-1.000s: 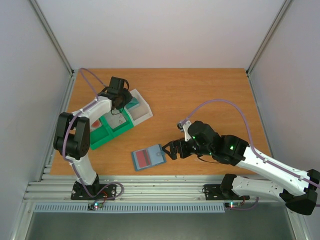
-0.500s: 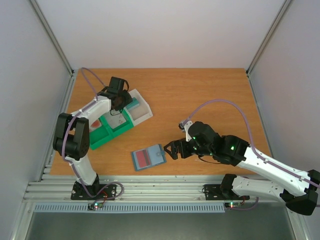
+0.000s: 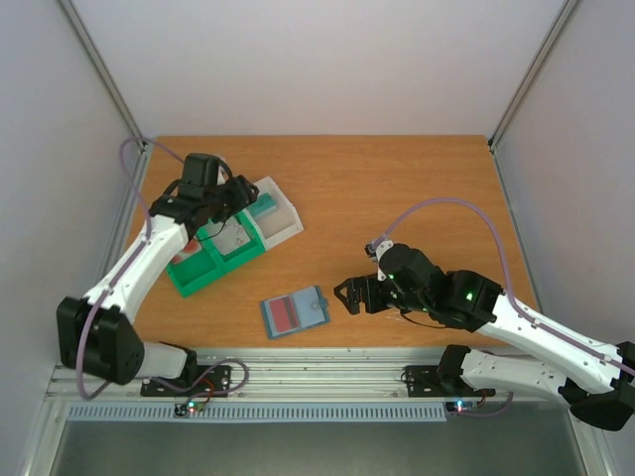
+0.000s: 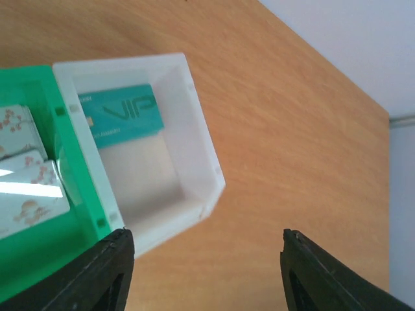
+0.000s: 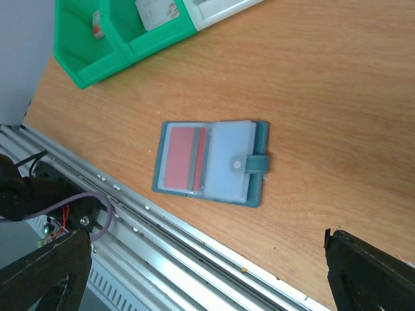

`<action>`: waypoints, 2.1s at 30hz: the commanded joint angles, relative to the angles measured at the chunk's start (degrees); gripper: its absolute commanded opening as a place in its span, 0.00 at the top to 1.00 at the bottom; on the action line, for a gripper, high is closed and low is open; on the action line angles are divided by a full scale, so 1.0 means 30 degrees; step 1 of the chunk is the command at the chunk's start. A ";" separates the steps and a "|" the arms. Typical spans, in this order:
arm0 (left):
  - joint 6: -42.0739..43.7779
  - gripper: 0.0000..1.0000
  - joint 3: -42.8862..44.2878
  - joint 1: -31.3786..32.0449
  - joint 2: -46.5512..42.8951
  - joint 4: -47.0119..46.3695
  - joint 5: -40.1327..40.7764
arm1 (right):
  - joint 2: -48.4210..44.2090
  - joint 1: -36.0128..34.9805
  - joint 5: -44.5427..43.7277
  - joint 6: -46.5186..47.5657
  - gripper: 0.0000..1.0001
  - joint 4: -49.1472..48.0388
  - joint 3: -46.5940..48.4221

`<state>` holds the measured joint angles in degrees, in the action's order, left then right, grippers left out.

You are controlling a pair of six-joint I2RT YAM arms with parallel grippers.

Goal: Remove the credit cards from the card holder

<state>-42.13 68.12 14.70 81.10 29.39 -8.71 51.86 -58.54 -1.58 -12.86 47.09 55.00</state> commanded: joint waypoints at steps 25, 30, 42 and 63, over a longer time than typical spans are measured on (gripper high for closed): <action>-0.1776 0.24 -1.0944 0.3885 -1.1467 0.0066 -0.5806 | 0.2620 0.0033 0.1523 0.0332 0.27 -0.3602 -0.1582; -0.2108 0.25 -1.1393 0.5640 -1.0633 -0.1237 -0.5214 | 0.4105 0.0034 0.1241 0.0590 0.49 -0.4444 -0.1522; -0.2529 0.28 -1.3686 0.5783 -1.1647 -0.2712 -0.5002 | 0.7458 0.0032 0.0717 0.0847 0.60 -0.6318 -0.1384; -0.3770 0.40 -1.5850 0.5777 -1.4935 -0.1166 -0.3174 | 1.3370 0.0103 0.4354 0.0189 0.75 -0.9812 0.0152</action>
<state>-52.42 21.89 31.88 36.73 26.13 -20.71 89.49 -58.43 6.74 -10.39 22.28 54.06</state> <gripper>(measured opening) 0.624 0.251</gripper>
